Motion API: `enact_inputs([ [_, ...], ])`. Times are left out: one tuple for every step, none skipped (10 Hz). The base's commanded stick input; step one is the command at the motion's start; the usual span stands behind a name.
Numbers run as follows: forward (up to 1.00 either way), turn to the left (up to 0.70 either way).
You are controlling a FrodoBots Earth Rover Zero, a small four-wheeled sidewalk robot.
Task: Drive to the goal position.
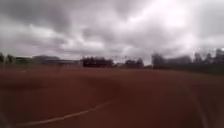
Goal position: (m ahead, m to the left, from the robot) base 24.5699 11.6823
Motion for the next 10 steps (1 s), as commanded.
enact_inputs([
  [0.70,0.00],
  [0.70,0.00],
  [0.70,0.00],
  [0.70,0.00],
  [0.70,0.00],
  [0.70,0.00],
  [0.70,0.00],
  [0.70,0.00],
  [0.70,0.00],
  [0.70,0.00],
])
